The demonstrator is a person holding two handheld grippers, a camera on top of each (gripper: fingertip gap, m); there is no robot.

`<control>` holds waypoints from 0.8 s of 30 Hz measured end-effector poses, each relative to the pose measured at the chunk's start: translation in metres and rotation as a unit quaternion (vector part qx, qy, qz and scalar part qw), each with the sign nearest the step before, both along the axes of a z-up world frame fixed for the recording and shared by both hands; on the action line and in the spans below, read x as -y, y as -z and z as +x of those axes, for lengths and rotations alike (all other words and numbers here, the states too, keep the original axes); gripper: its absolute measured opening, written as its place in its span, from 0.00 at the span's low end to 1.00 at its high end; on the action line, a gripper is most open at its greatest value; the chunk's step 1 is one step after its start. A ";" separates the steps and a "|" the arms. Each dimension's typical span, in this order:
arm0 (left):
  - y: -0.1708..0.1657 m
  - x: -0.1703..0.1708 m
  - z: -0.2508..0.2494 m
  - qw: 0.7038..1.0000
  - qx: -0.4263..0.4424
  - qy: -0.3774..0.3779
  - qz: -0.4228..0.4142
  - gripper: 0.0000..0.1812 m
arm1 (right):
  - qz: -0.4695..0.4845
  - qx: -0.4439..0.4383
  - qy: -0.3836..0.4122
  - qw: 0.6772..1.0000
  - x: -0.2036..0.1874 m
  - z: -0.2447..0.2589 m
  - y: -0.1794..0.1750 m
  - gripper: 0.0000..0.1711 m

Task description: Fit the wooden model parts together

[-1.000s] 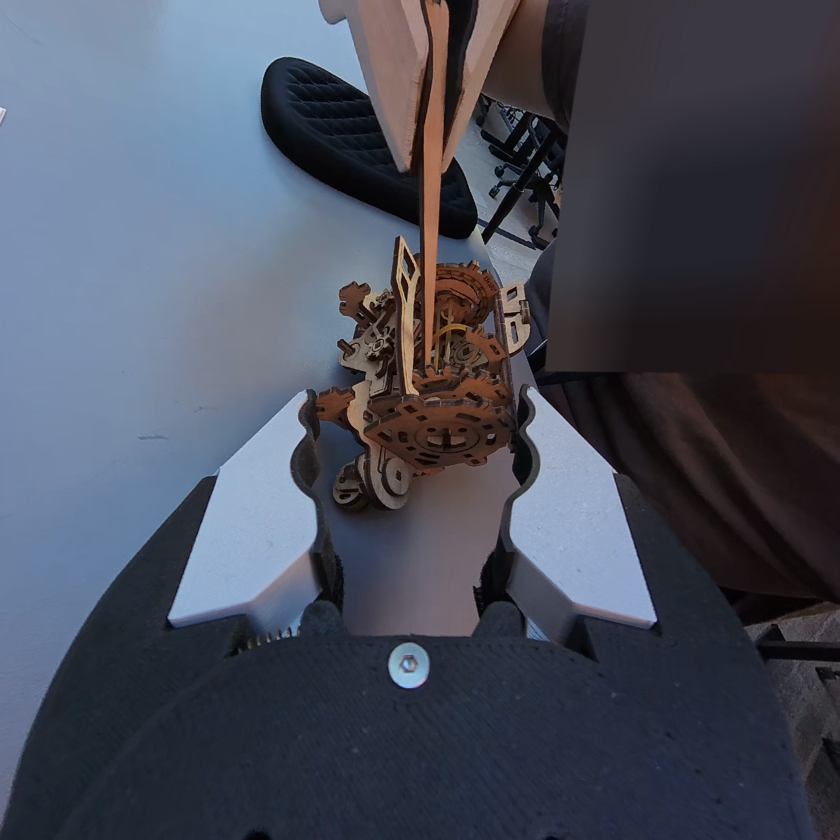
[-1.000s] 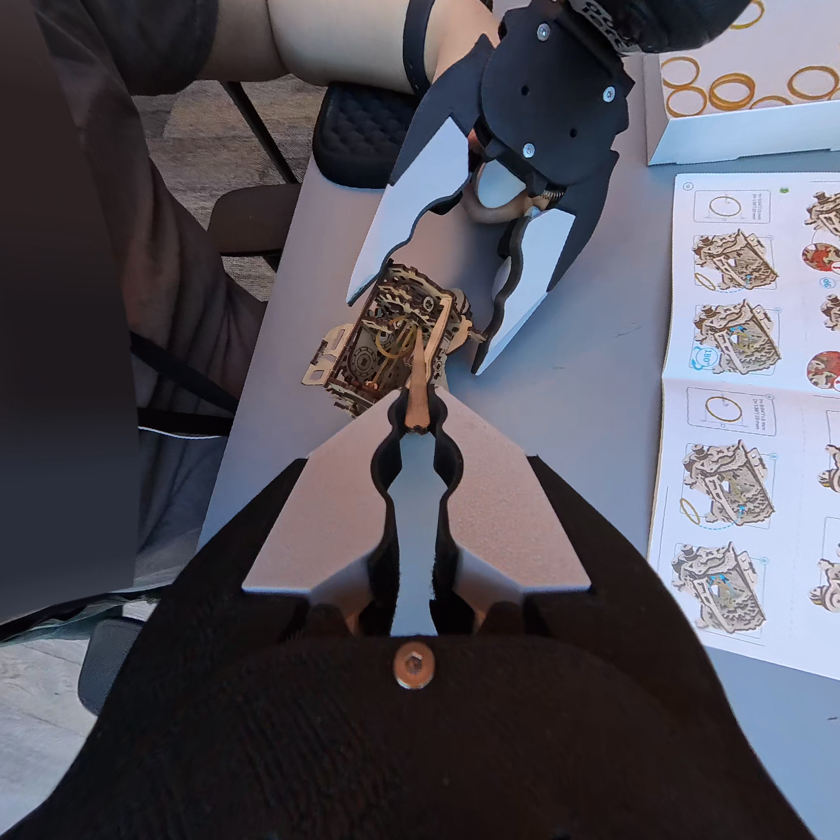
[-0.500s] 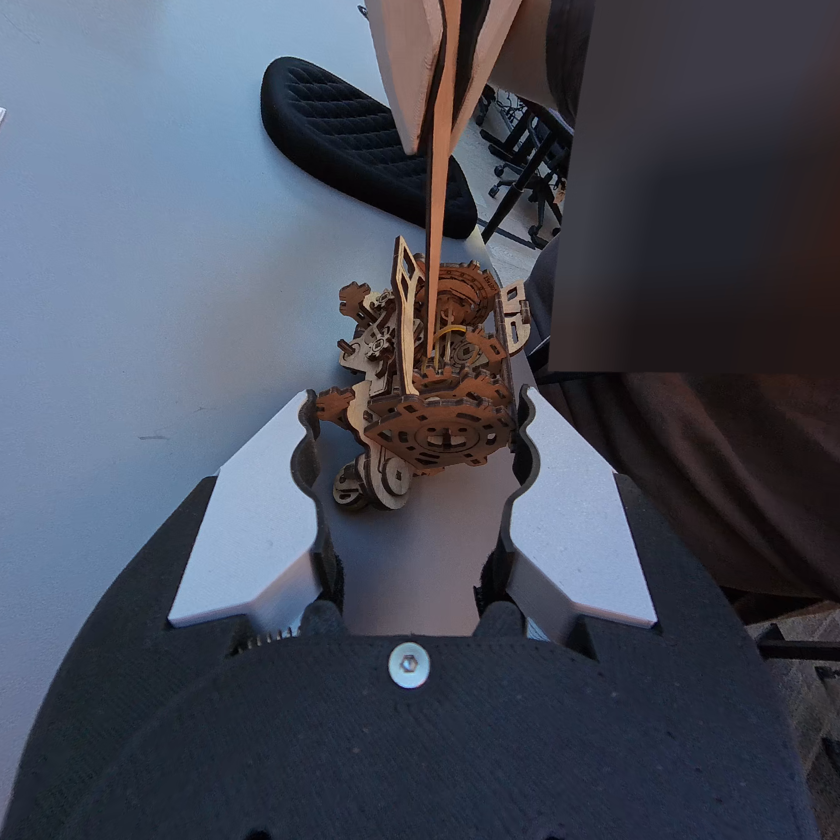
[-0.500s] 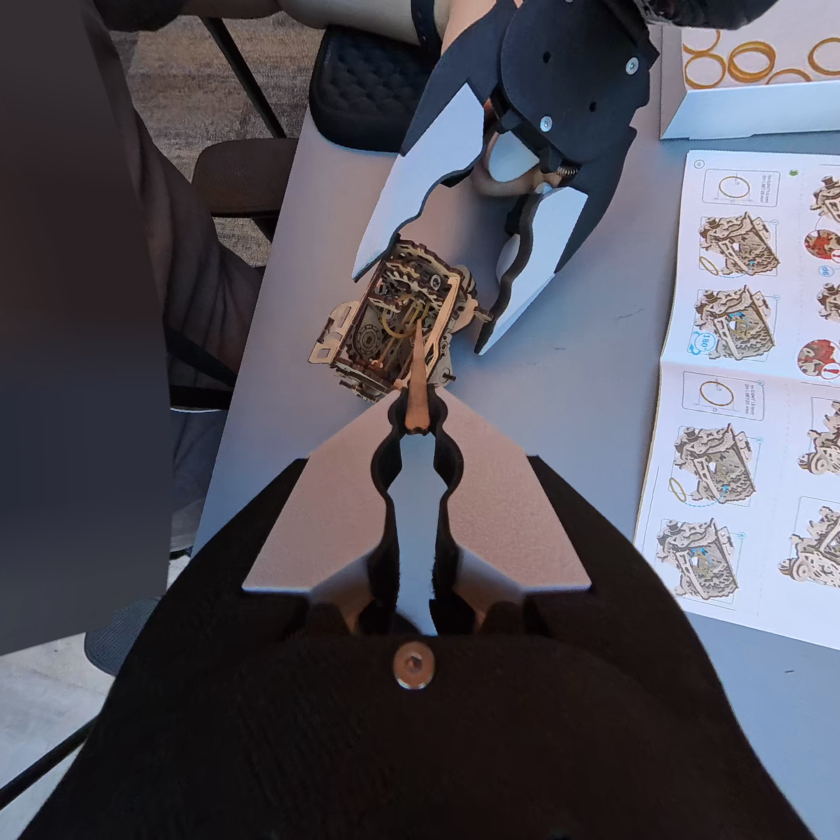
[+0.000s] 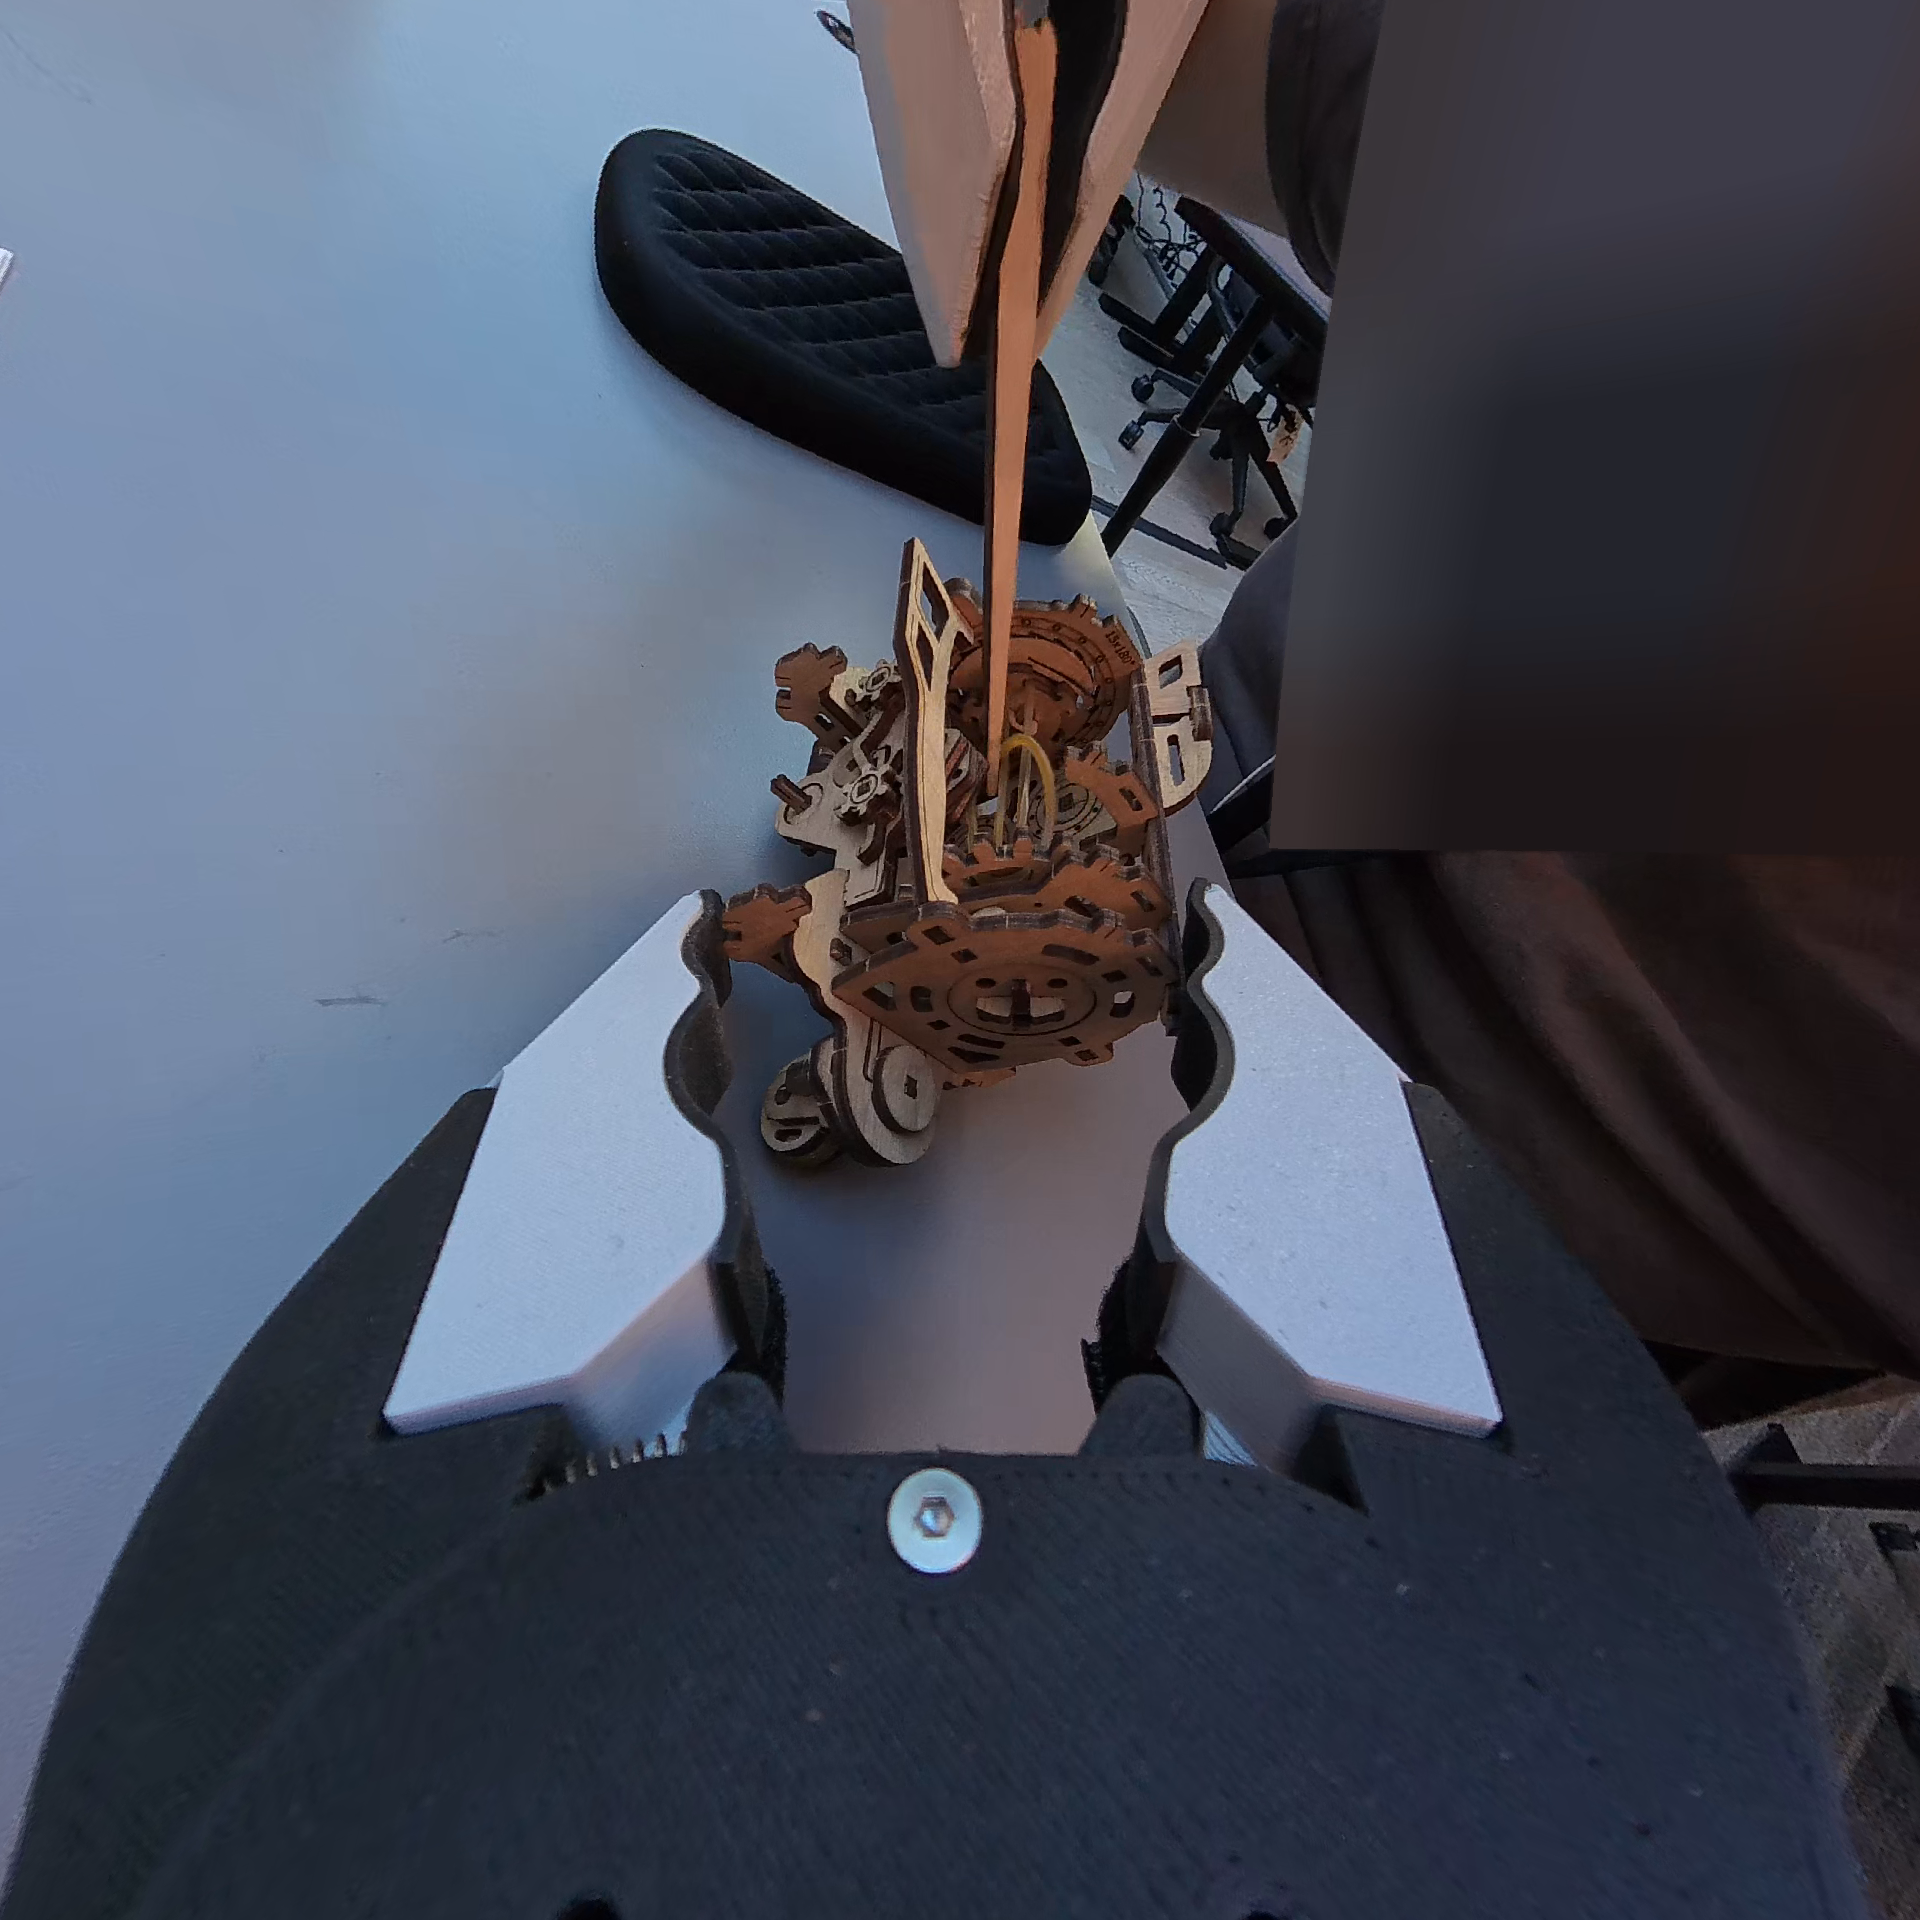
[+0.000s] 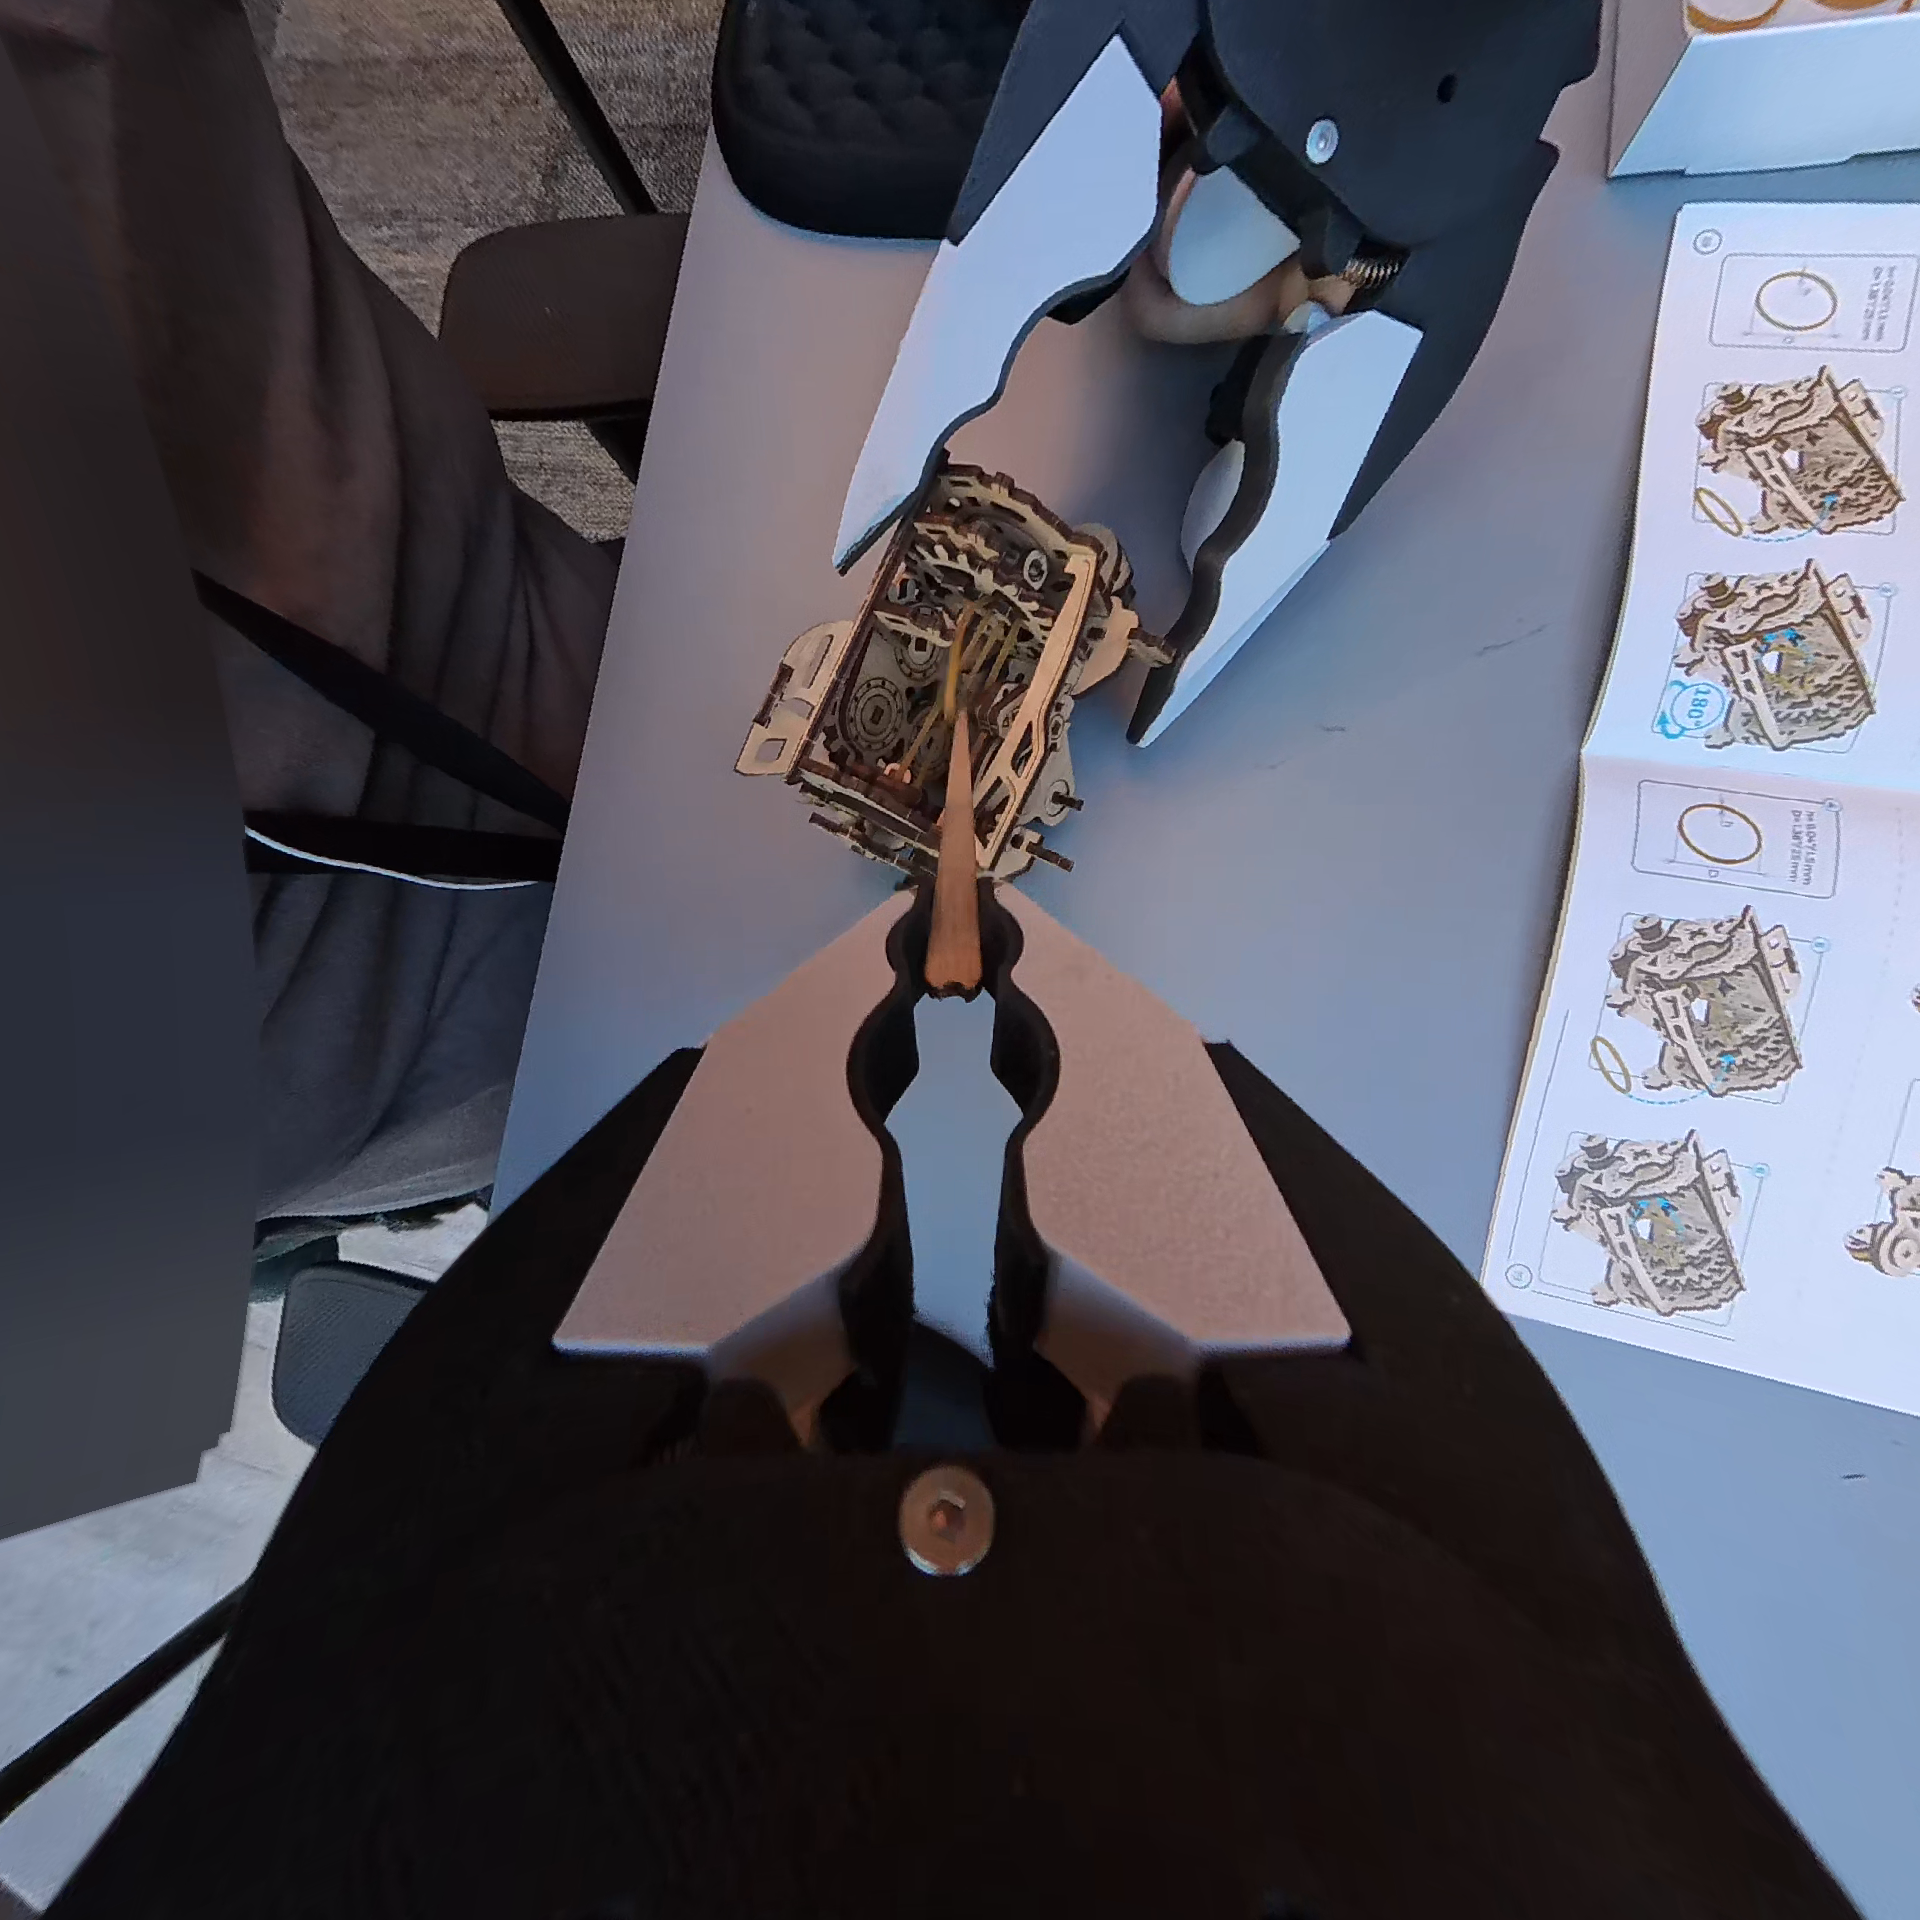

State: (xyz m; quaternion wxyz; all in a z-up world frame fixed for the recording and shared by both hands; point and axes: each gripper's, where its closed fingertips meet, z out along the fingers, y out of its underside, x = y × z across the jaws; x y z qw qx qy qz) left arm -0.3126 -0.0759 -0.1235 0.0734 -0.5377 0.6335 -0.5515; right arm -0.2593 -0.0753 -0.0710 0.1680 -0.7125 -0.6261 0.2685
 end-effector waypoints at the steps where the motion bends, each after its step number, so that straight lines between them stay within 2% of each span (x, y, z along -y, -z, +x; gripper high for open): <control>1: 0.000 0.000 0.000 1.000 0.000 0.000 0.000 0.47 | 0.001 0.005 -0.002 1.000 0.000 0.001 0.001 0.03; 14: 0.000 0.000 0.000 1.000 0.000 0.000 -0.001 0.47 | -0.025 0.070 -0.024 0.997 0.004 0.012 0.011 0.03; 24: 0.000 0.000 0.000 1.000 0.000 0.000 -0.001 0.47 | -0.032 0.055 -0.043 0.997 0.003 0.016 0.009 0.03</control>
